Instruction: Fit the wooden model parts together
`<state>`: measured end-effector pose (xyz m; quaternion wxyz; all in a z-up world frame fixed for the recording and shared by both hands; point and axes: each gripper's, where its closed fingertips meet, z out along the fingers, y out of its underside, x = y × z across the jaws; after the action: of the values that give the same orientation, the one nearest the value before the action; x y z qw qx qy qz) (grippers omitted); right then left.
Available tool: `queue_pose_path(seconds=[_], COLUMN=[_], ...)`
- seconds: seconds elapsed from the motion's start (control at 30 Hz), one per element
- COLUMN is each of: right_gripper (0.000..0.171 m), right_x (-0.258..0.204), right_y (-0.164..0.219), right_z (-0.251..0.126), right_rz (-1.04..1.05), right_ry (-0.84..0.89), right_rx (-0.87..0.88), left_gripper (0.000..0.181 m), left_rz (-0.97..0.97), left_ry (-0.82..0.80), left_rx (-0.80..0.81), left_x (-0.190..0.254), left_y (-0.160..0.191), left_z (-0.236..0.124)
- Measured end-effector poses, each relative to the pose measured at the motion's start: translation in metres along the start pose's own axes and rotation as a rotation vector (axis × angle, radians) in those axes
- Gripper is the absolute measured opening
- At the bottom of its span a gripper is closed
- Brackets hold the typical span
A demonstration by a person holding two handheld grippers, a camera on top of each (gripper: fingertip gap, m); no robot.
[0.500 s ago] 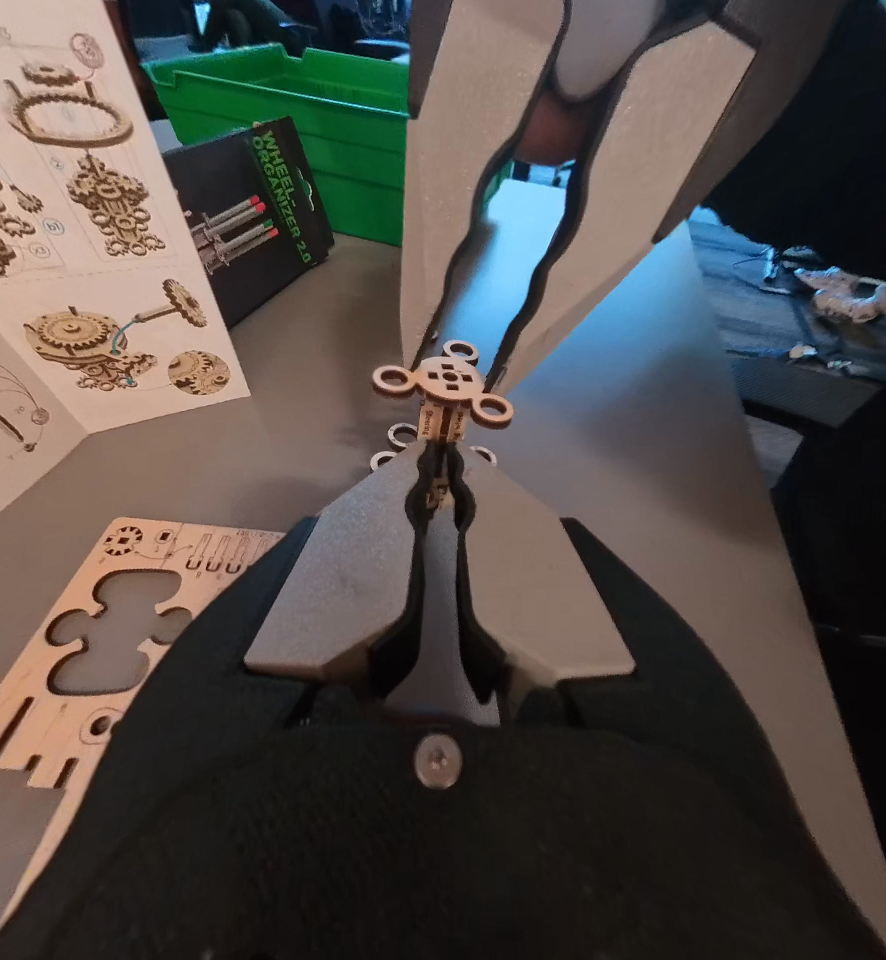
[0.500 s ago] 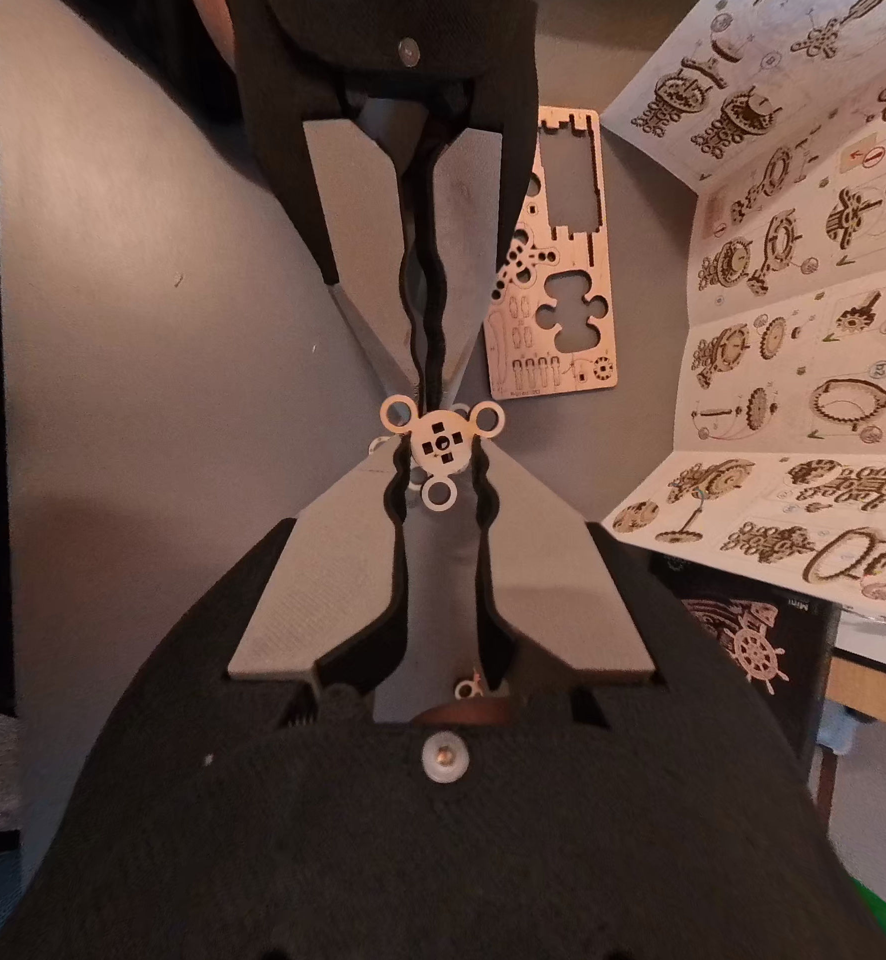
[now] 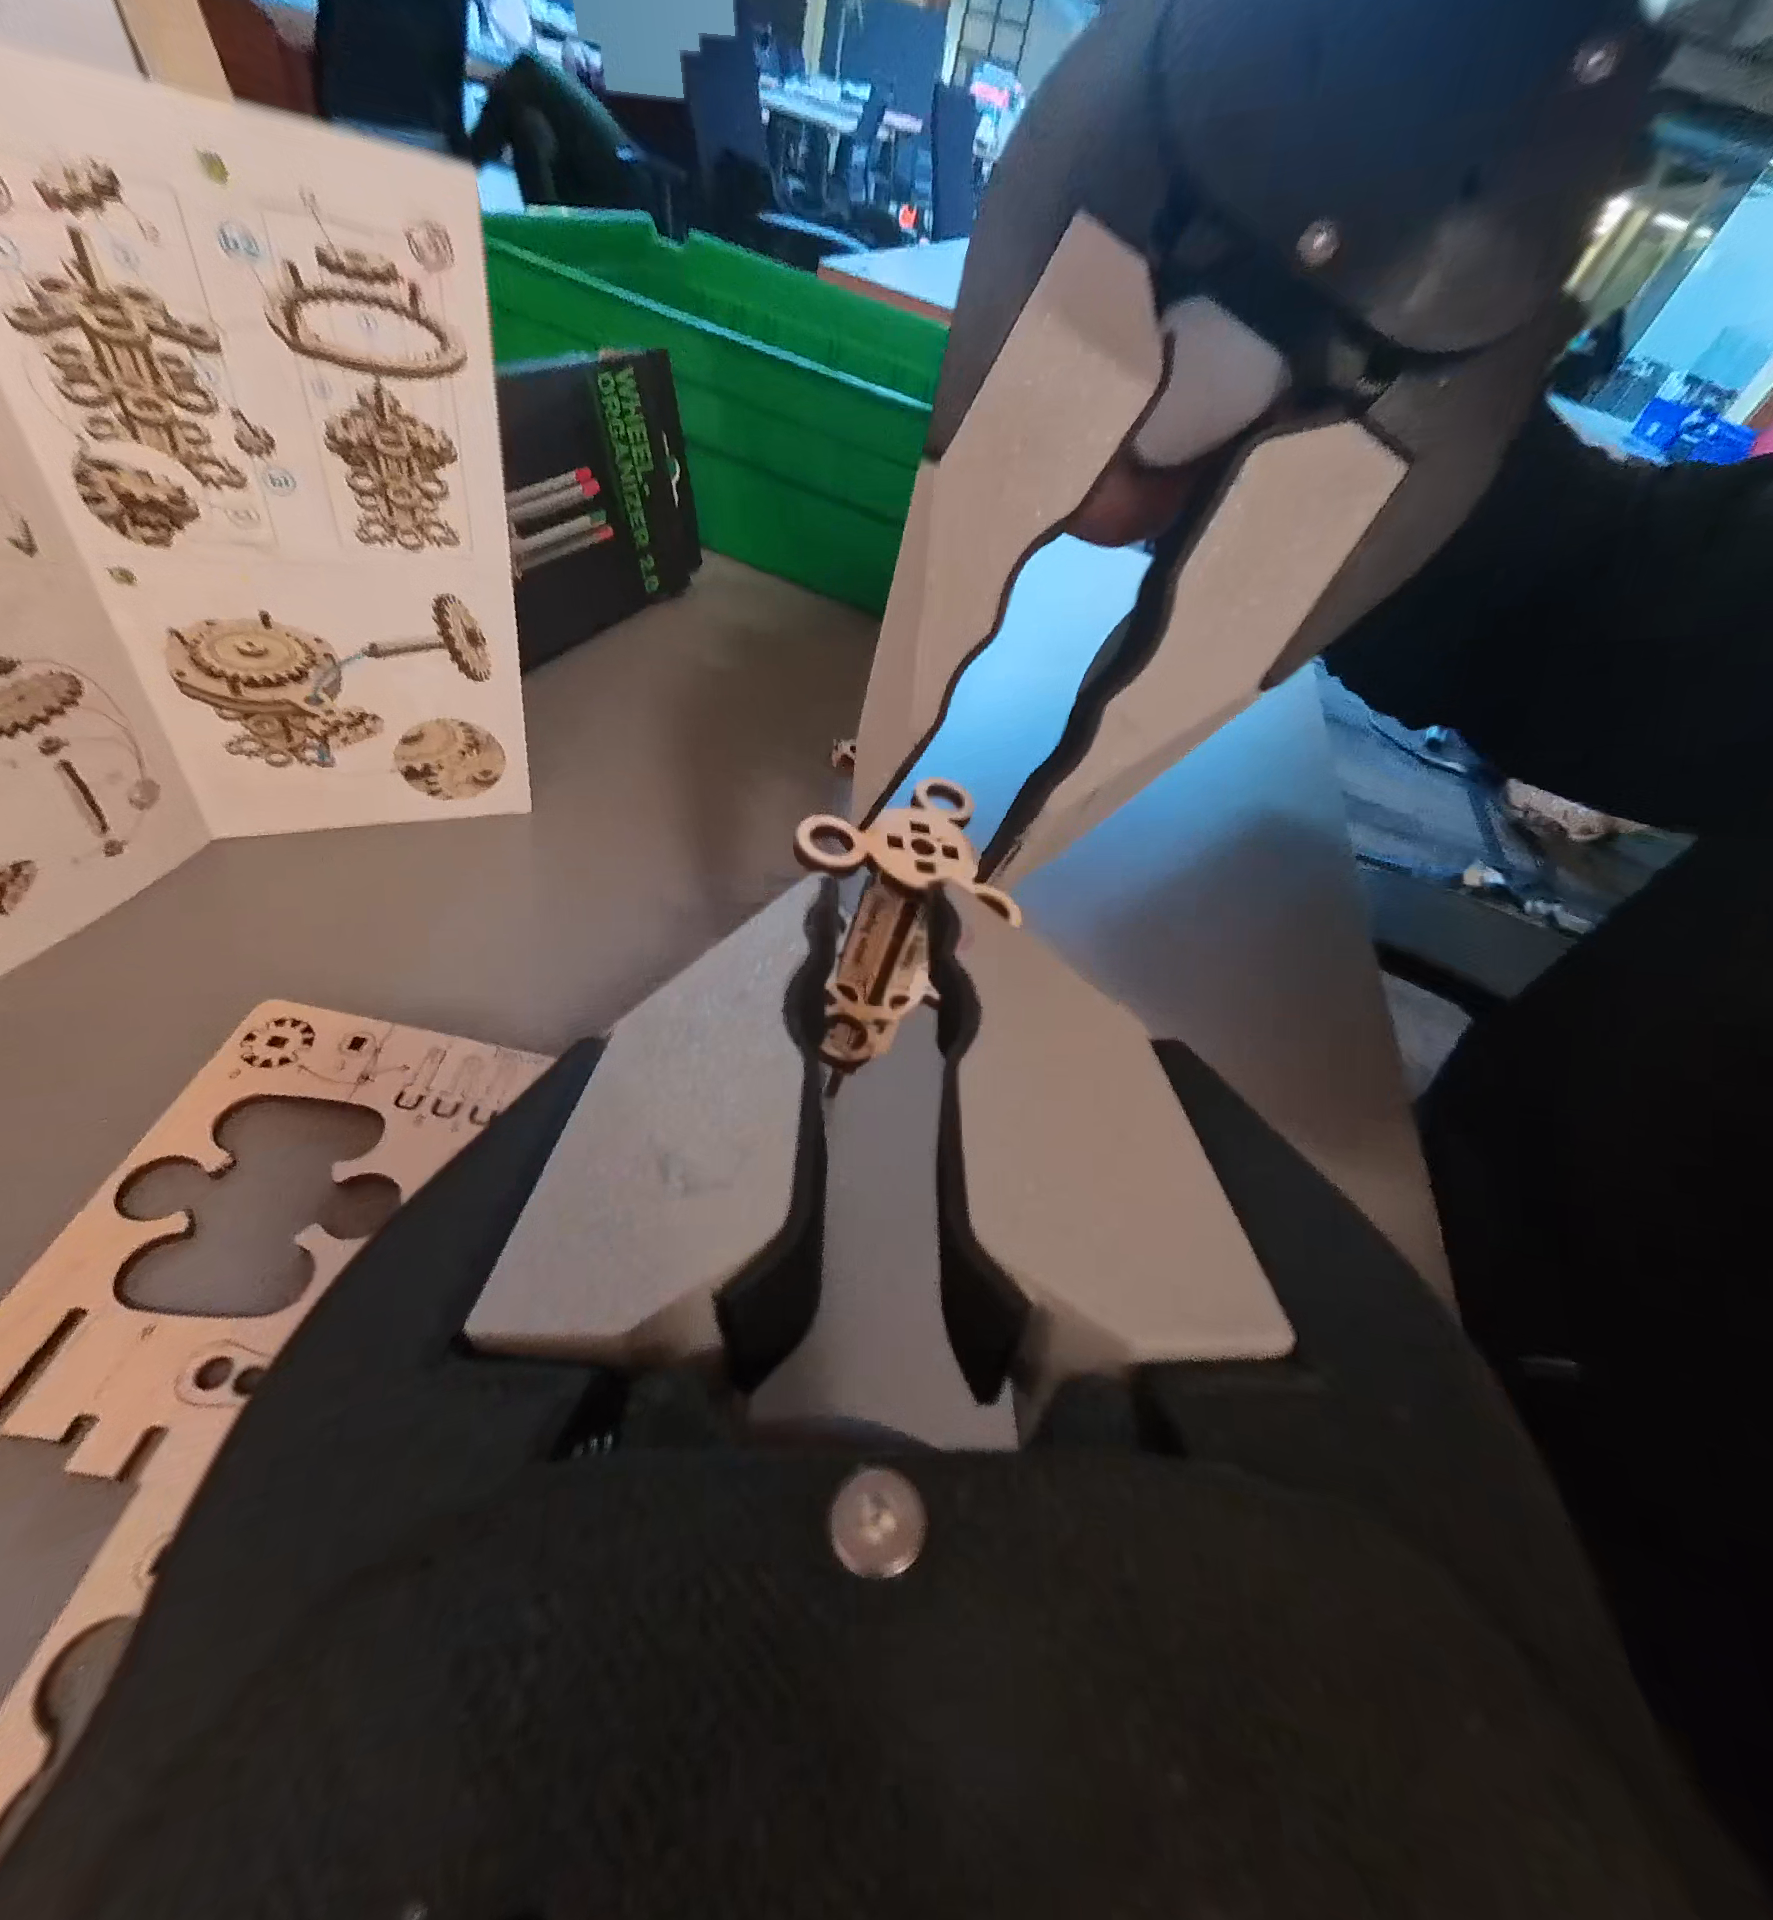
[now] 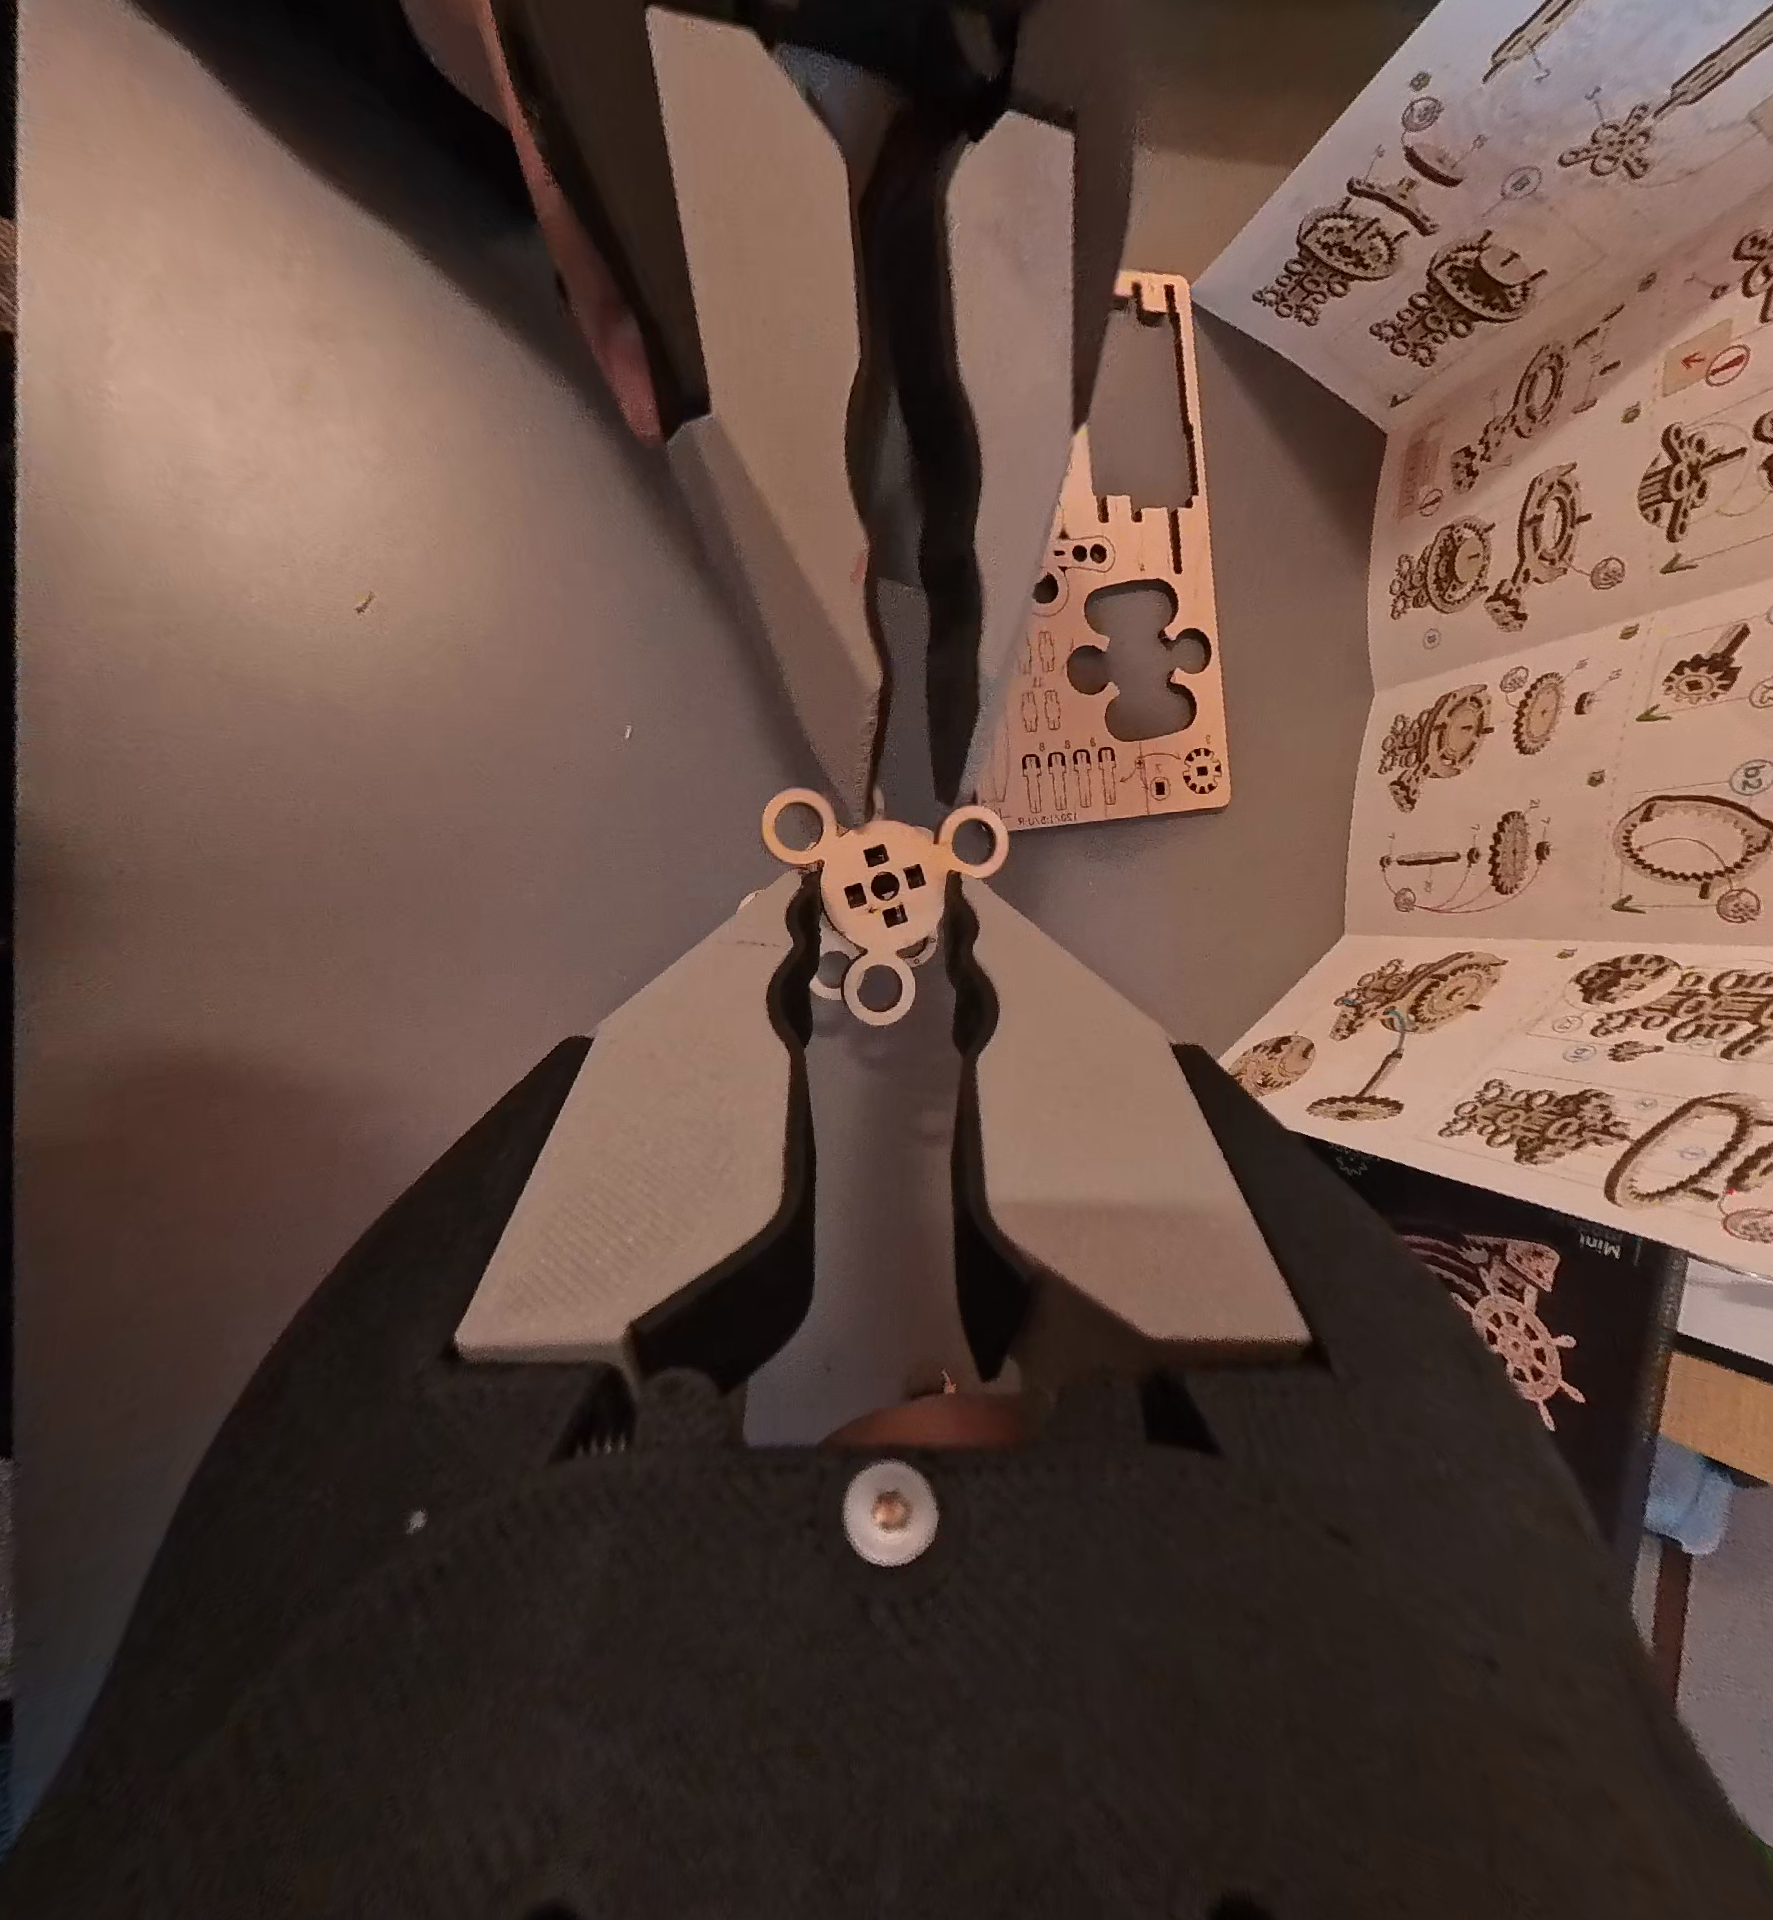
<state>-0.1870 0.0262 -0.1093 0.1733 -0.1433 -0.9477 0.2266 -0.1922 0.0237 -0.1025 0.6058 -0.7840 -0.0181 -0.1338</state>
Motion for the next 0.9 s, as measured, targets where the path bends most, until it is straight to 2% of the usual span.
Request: queue_pose_path(seconds=[0.03,0.27,0.5,0.63,0.9], right_gripper=[0.021,0.021,0.020,0.020,0.016], right_x=[0.000,0.001,0.000,0.000,-0.005], right_y=[0.001,0.002,0.002,0.001,0.017], right_z=[0.000,-0.001,-0.001,-0.001,0.003], right_rz=[0.001,0.005,-0.010,-0.026,-0.082], right_ry=[0.003,0.014,0.006,-0.004,-0.003], right_rx=[-0.002,0.033,0.103,0.150,0.129], left_gripper=[0.013,0.013,0.019,0.008,0.007], left_rz=[-0.011,-0.063,0.127,0.233,0.389], left_ry=[-0.001,0.020,0.016,-0.034,-0.096], left_rx=[-0.005,-0.002,-0.067,-0.083,-0.080], left_x=[0.000,0.001,0.005,0.000,0.003], left_y=[0.002,0.003,0.015,0.019,0.021], left_z=[0.002,0.004,0.009,0.019,0.026])
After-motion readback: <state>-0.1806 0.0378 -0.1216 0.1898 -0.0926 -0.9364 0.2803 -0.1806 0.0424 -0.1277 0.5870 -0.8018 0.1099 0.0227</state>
